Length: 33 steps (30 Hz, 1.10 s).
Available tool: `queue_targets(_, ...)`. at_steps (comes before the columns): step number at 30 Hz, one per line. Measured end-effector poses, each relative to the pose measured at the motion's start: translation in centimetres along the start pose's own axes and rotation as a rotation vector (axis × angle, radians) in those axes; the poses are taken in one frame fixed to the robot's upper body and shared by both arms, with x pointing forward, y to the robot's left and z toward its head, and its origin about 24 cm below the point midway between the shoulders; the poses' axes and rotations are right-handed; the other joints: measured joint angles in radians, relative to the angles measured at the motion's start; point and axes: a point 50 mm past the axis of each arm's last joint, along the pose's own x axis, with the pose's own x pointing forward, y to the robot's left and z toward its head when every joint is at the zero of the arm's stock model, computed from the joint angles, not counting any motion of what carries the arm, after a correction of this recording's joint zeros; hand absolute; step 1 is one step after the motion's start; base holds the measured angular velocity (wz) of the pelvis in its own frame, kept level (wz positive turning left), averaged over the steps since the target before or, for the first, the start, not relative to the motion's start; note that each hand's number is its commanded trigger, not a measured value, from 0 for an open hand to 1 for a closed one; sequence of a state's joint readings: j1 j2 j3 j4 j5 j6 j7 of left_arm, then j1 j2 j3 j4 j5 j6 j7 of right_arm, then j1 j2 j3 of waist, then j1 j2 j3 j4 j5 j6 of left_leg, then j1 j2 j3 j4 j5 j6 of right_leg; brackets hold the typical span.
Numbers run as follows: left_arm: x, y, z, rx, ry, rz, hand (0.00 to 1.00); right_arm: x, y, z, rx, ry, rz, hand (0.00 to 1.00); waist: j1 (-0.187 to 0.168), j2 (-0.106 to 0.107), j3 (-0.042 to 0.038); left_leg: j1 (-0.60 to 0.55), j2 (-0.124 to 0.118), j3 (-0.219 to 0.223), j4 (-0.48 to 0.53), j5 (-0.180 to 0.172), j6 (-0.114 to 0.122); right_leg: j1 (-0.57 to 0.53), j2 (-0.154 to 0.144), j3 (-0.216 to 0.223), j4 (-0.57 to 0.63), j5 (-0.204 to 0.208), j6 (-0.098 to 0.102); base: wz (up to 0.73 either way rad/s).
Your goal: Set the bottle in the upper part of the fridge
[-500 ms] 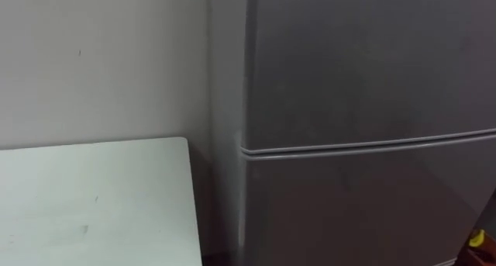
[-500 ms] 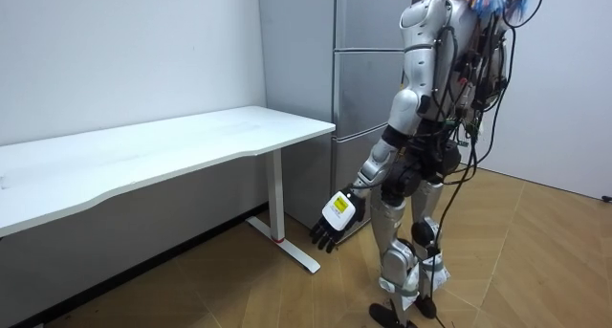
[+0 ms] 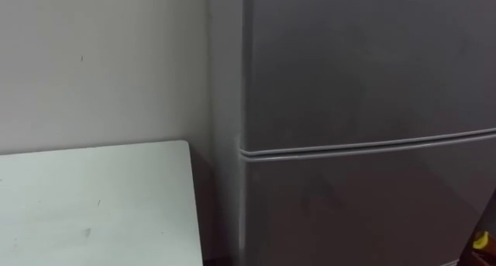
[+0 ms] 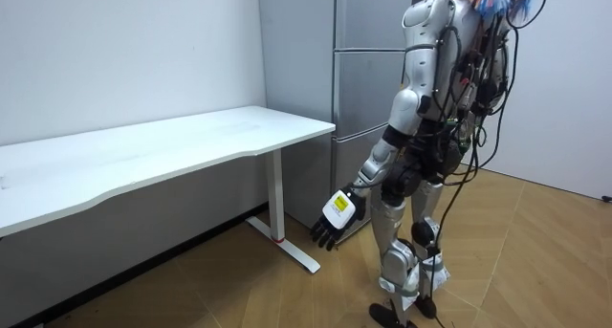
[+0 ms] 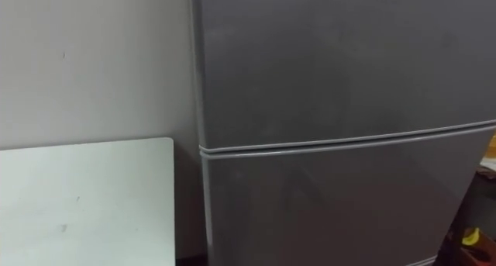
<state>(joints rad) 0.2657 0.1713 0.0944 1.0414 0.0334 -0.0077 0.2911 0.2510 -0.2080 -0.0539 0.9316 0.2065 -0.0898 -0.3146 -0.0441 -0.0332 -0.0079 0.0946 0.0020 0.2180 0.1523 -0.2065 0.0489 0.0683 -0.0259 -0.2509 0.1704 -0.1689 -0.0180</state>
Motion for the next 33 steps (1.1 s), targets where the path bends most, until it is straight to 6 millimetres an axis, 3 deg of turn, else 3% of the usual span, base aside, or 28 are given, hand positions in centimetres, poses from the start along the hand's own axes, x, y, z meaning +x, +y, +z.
queue_targets(5,-0.1,-0.5,0.3,-0.012,-0.022,-0.007,0.0,-0.7,2.7,-1.7,-0.031,0.072,0.178,0.0,0.003,0.012,0.0012,0.004,0.0,-0.002,-0.003,0.0,-0.001,0.002,0.002,0.002,-0.001,0.0,0.0,0.0)
queue_targets(12,-0.2,-1.5,0.6,-0.024,-0.023,-0.024,0.0,-1.1,4.1,-2.5,-0.065,0.118,0.293,0.0,0.021,0.021,0.0041,0.003,0.0,-0.001,-0.008,-0.001,-0.001,0.002,0.002,0.006,-0.004,0.0,0.0,0.0)
queue_targets(20,-0.5,-2.9,0.8,0.018,-0.042,-0.081,0.0,-0.9,6.0,-1.1,-0.132,0.096,0.369,0.0,0.026,0.027,0.0073,-0.01,-0.001,-0.013,-0.002,-0.001,-0.001,0.001,0.004,-0.006,-0.018,0.0,0.001,0.05)
queue_targets(33,-0.5,-3.3,1.2,0.032,-0.057,-0.134,0.0,-1.0,6.7,-0.8,-0.158,0.097,0.439,0.0,0.026,0.015,0.0096,-0.016,-0.003,-0.021,-0.001,-0.002,-0.003,0.01,0.0,-0.027,-0.02,-0.001,0.003,0.02)
